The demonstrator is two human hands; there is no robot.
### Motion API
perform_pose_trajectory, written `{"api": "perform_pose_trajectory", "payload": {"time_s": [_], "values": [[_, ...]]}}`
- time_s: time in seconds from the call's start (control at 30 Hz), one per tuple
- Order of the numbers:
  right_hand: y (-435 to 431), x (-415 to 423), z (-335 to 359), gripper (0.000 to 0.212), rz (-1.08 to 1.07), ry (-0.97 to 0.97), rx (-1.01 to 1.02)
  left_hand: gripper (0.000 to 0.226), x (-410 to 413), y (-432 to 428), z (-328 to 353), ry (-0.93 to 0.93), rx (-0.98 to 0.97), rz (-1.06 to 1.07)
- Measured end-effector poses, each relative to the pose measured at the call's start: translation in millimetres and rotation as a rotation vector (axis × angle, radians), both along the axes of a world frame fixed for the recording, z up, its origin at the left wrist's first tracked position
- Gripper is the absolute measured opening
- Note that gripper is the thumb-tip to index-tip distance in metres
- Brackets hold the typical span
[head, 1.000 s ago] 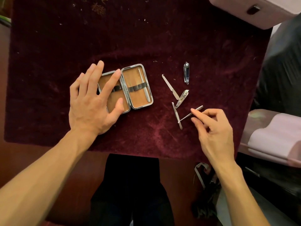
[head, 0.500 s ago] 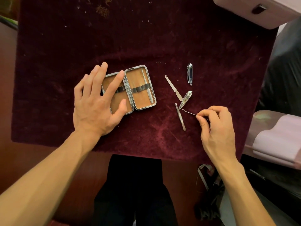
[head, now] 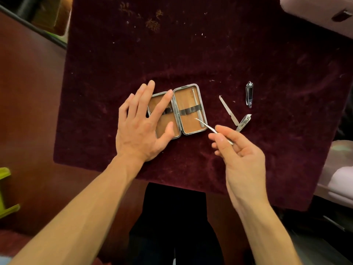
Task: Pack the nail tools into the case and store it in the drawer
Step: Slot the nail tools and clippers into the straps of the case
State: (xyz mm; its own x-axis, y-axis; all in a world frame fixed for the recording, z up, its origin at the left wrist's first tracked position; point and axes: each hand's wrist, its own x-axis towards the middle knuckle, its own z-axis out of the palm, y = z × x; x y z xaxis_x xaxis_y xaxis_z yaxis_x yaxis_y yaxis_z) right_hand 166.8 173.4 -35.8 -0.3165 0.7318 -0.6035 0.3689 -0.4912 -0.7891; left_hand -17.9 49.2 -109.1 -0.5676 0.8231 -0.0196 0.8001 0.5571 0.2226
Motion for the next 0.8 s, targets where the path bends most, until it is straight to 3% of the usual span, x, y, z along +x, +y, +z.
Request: {"api": "perform_pose_trajectory", "payload": {"time_s": [0.2, 0.37, 0.5, 0.8], "values": [[-7.3, -7.0, -5.6, 0.015, -0.013, -0.085, 0.039, 0.071, -0.6, 0.0, -0.6, 0.0, -0.013, 0.001], [-8.2, -6.2, -11.4, 0.022, 0.17, -0.307, 0.176, 0.07, 0.3, 0.0, 0.1, 0.005, -0.016, 0.0], [-6.6, -10.8, -10.6, 0.041, 0.224, -0.286, -0.014, 0.07, -0.1, 0.6, 0.7, 0.003, -0.024, 0.003], [-2.6, -21.6, -10.5, 0.042, 0.16, -0.211, -0.232, 0.07, 0.0, 0.1, 0.2, -0.001, -0.03, 0.0]]}}
